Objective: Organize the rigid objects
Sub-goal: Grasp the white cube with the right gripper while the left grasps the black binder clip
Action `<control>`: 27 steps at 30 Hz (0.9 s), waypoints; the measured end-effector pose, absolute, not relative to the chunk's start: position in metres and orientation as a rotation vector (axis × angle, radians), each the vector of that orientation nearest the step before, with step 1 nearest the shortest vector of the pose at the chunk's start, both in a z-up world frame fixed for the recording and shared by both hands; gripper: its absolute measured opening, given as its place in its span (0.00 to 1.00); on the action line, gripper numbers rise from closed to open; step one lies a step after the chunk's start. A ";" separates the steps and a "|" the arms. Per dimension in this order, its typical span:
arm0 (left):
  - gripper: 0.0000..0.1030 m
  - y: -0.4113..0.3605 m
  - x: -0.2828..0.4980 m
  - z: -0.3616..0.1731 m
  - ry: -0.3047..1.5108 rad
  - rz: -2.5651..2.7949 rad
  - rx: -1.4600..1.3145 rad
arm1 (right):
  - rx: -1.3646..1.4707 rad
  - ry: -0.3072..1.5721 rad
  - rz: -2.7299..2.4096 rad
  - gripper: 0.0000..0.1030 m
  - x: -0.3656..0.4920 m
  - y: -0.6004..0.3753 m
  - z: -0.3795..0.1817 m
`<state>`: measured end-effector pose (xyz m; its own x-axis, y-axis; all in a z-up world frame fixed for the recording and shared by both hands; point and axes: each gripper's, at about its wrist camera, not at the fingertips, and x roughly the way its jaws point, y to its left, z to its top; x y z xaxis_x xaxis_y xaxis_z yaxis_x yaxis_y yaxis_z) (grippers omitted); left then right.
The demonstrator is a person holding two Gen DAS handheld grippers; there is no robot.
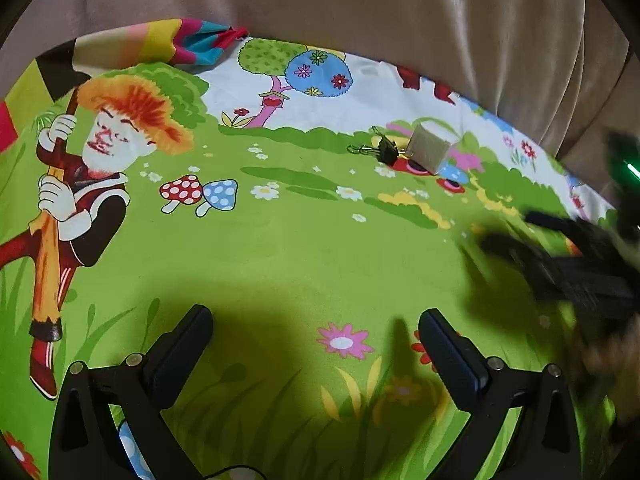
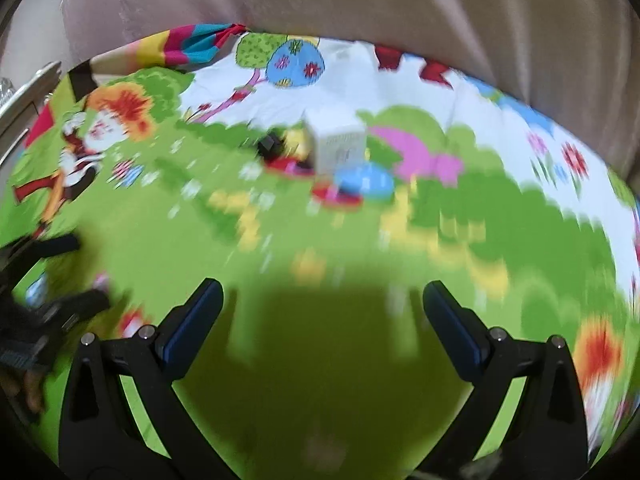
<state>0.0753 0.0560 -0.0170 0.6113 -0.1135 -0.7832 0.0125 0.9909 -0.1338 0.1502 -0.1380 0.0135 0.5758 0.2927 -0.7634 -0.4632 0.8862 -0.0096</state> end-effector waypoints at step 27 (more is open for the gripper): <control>1.00 0.019 0.133 -0.023 0.993 -0.019 0.037 | -0.250 0.868 0.473 0.43 0.103 -0.209 0.006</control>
<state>0.1332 0.0195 -0.0227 0.5457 0.0008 -0.8380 0.0331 0.9992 0.0225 0.1028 -0.2086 0.0056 0.5527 0.2953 -0.7793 -0.4944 0.8690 -0.0213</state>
